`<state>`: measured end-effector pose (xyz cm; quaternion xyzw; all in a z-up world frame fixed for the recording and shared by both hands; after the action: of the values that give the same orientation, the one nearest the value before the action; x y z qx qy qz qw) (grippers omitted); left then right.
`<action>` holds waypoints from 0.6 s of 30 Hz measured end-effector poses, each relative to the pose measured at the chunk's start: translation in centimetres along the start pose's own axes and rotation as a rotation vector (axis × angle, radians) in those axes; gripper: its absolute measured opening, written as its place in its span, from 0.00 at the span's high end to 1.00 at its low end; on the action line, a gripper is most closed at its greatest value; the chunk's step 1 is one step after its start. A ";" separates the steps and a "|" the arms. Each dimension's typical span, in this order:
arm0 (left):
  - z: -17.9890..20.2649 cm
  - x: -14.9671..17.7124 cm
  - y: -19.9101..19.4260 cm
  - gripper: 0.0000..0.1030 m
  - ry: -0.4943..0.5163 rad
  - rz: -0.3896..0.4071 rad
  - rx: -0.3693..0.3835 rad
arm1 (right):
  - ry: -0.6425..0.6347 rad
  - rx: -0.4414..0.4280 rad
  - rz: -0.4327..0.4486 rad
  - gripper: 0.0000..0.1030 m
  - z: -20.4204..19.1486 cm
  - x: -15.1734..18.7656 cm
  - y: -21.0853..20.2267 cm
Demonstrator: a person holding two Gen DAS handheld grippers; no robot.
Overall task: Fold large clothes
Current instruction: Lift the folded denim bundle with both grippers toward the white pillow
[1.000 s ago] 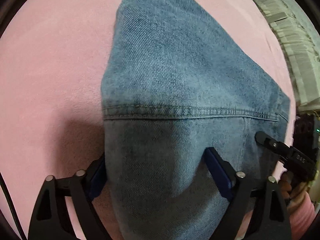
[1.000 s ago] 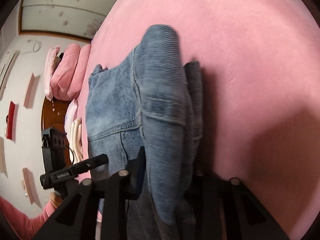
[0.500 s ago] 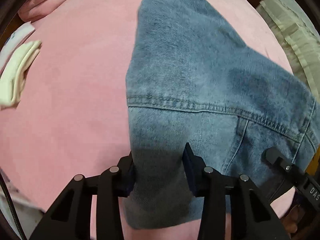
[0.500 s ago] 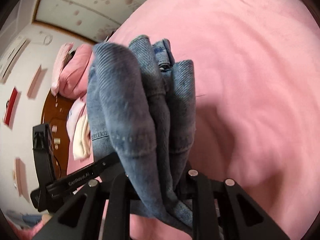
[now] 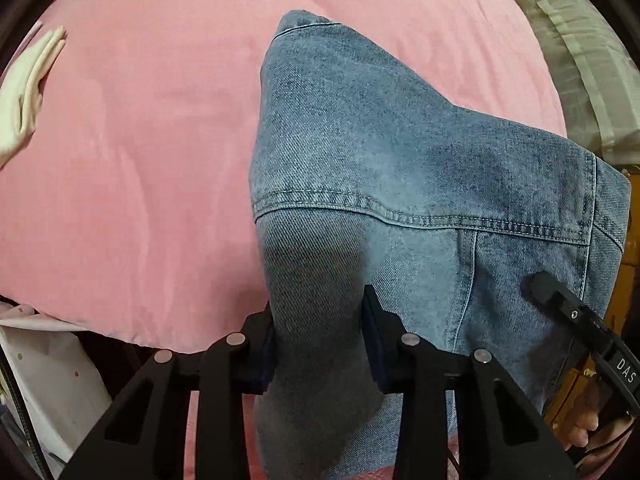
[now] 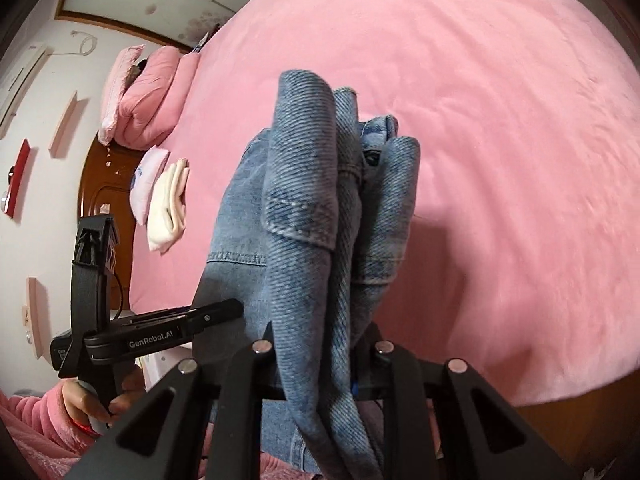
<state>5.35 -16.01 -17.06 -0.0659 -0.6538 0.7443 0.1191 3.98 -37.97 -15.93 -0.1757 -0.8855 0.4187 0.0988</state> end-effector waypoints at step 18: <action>-26.0 0.8 -7.9 0.67 -0.038 0.237 -0.002 | -0.128 -0.035 0.067 0.83 -22.3 3.3 12.3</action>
<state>11.89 10.01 -12.78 -0.1289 -0.6441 0.7538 0.0178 10.92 -13.67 -11.34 -0.1798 -0.8908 0.4166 0.0246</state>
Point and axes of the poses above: each gripper's, at about its wrist camera, not at the fingertips, and y roughly the way its jaws point, z to its right, x to its underside, the point moved 3 cm from there along y, roughly the way its jaws point, and after that the axes turned 13 degrees about y, right-handed, at the moved point
